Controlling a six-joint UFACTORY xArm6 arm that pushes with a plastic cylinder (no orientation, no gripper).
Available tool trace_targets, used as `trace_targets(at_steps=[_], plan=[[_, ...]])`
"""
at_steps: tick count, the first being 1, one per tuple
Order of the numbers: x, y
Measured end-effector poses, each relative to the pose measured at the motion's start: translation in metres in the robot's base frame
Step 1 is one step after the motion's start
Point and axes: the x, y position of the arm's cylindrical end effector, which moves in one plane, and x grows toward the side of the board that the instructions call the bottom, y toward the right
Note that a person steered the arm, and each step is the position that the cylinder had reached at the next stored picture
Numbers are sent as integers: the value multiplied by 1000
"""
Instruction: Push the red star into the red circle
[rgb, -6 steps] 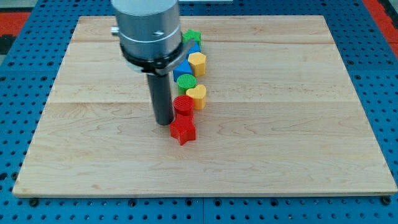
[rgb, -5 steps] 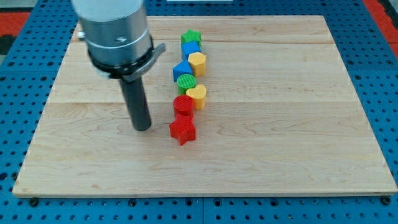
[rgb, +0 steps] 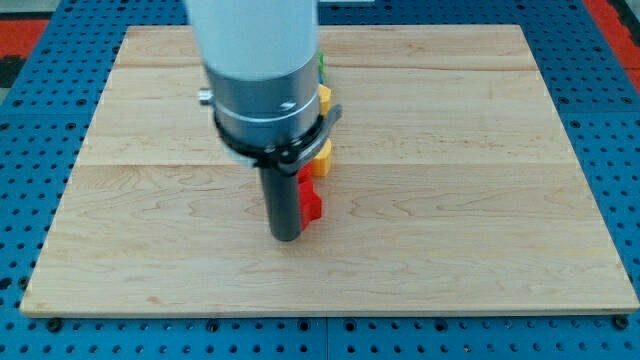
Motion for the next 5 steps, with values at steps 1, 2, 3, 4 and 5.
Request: trace_targets(at_steps=[1,2,3,4,5], plan=[[-15,6],[4,-2],[5,-9],[2,-37],[-12,-36]])
